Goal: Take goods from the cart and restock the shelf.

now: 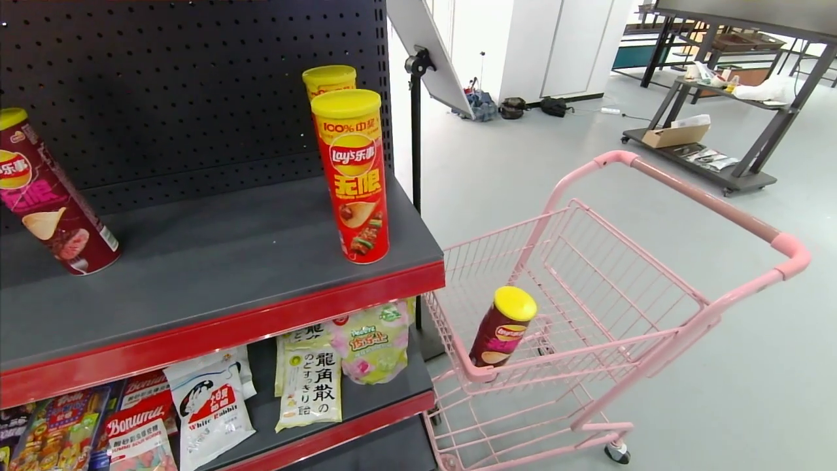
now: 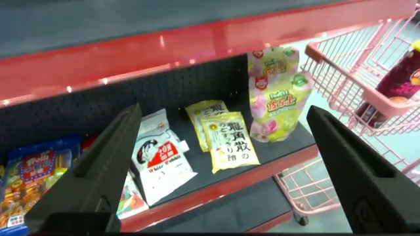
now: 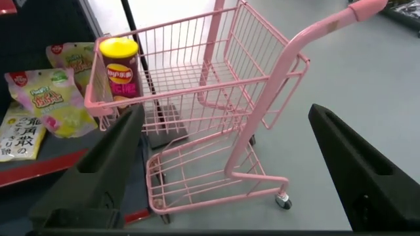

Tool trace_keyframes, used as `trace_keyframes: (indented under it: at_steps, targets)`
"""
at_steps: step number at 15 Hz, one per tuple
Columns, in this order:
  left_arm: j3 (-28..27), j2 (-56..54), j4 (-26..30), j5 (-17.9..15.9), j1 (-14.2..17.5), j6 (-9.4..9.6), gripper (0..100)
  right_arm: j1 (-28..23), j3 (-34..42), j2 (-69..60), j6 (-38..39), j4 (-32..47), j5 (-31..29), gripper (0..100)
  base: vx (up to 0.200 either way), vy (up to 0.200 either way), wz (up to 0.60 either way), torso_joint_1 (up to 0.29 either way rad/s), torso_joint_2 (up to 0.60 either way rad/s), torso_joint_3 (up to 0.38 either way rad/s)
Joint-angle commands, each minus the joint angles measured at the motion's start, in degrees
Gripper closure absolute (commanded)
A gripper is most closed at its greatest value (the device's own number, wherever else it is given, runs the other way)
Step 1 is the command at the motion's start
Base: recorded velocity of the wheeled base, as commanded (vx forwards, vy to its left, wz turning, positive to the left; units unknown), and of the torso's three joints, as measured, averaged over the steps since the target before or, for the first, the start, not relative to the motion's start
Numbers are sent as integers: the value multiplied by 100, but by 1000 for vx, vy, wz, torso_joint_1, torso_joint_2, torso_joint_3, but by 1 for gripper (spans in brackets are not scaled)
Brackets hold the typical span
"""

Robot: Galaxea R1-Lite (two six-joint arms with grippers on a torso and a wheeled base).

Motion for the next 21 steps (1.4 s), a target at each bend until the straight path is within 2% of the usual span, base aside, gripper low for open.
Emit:
trace_keyframes:
  at_steps: [1, 9, 17, 18, 19, 20, 21]
  targets:
    - [0, 2, 2, 1, -1, 0, 0, 1, 0, 8, -3, 1, 1, 0, 0, 0, 0, -154, 486, 310]
    - [0, 2, 2, 1, -1, 0, 0, 1, 0, 8, -30, 1, 28, 0, 0, 0, 0, -162, 532, 362]
    - [0, 2, 2, 9, -1, 0, 0, 1, -26, -1, -311, -114, 116, 0, 0, 0, 0, -21, 73, 54]
    - [0, 2, 2, 9, -1, 9, 0, 142, -1160, 711, -100, -263, 344, 0, 0, 0, 0, 0, 0, 0]
    - [0, 2, 2, 18, -1, 9, 0, 414, -2716, 2504, 779, -298, 344, 0, 0, 0, 0, 0, 0, 0]
    - [0, 2, 2, 9, -1, 9, 0, 546, -3964, 3541, 1254, -272, 432, 0, 0, 0, 0, 0, 0, 0]
    - [0, 2, 2, 9, -1, 0, 0, 607, -4280, 3849, 1201, -254, 537, 0, 0, 0, 0, 0, 0, 0]
